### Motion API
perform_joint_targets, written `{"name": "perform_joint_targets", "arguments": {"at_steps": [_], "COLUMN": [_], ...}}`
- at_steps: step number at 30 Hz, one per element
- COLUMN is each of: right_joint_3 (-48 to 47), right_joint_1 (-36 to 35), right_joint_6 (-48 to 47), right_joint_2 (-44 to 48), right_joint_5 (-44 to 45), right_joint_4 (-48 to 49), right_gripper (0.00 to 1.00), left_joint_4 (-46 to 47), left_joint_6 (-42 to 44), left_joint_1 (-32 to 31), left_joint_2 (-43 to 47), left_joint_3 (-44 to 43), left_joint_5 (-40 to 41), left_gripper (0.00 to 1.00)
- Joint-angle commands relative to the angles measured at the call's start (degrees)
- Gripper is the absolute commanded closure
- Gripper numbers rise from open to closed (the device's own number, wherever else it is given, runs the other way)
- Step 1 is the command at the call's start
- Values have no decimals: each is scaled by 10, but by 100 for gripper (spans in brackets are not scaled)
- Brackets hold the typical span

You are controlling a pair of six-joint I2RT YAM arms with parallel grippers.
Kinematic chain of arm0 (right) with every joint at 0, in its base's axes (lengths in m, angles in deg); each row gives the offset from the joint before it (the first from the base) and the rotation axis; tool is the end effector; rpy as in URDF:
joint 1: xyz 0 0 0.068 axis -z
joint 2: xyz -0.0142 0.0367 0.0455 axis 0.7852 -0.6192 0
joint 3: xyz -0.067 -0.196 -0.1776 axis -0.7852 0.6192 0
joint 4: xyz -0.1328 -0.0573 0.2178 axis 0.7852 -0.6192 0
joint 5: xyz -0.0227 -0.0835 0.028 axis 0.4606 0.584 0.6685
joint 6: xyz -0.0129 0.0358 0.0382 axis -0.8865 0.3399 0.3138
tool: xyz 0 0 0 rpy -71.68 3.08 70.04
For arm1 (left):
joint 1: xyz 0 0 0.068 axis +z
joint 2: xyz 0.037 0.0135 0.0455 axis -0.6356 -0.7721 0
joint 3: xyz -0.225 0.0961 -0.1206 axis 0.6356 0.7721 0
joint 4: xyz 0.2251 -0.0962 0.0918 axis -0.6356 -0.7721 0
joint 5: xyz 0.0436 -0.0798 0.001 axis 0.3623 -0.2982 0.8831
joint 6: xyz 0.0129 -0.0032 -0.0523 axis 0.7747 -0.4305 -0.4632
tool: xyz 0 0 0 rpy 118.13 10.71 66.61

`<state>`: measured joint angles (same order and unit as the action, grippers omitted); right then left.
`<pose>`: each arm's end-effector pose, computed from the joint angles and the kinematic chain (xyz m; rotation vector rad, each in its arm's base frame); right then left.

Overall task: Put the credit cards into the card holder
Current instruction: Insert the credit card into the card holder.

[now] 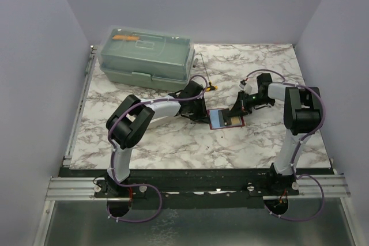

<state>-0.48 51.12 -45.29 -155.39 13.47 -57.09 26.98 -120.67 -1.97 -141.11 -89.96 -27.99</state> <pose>0.3476 0.0317 0.1184 -0.0646 2.7080 1.3137 0.3013 -0.2811 0.1443 0.0069 2.7317 -0.9774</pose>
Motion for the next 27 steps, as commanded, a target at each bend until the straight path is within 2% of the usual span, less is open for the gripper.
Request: {"name": "perform_joint_targets", "arguments": {"at_steps": [1, 9, 15, 20, 23, 27], "right_joint_3": [-10, -9, 1, 23, 30, 37], "right_joint_1": [3, -9, -22, -23, -22, -22], "right_joint_6": [-42, 2, 31, 59, 65, 65], "right_joint_2": [-37, -25, -21, 50, 83, 102], "right_joint_5": [3, 13, 23, 113, 143, 170], "right_joint_4": [-12, 33, 58, 47, 36, 24], "right_gripper": [93, 86, 84, 62, 57, 55], "left_joint_4": [-24, -16, -14, -15, -15, -15], "left_joint_6": [3, -3, -4, -3, -3, -4], "left_joint_1": [0, 0, -1, -1, -2, -2], "left_joint_2": [-4, -12, -15, -7, -8, -7], "left_joint_3": [15, 2, -2, 4, 4, 4], "left_joint_5": [18, 22, 22, 21, 19, 19], "left_gripper": [83, 87, 88, 88, 88, 88]}}
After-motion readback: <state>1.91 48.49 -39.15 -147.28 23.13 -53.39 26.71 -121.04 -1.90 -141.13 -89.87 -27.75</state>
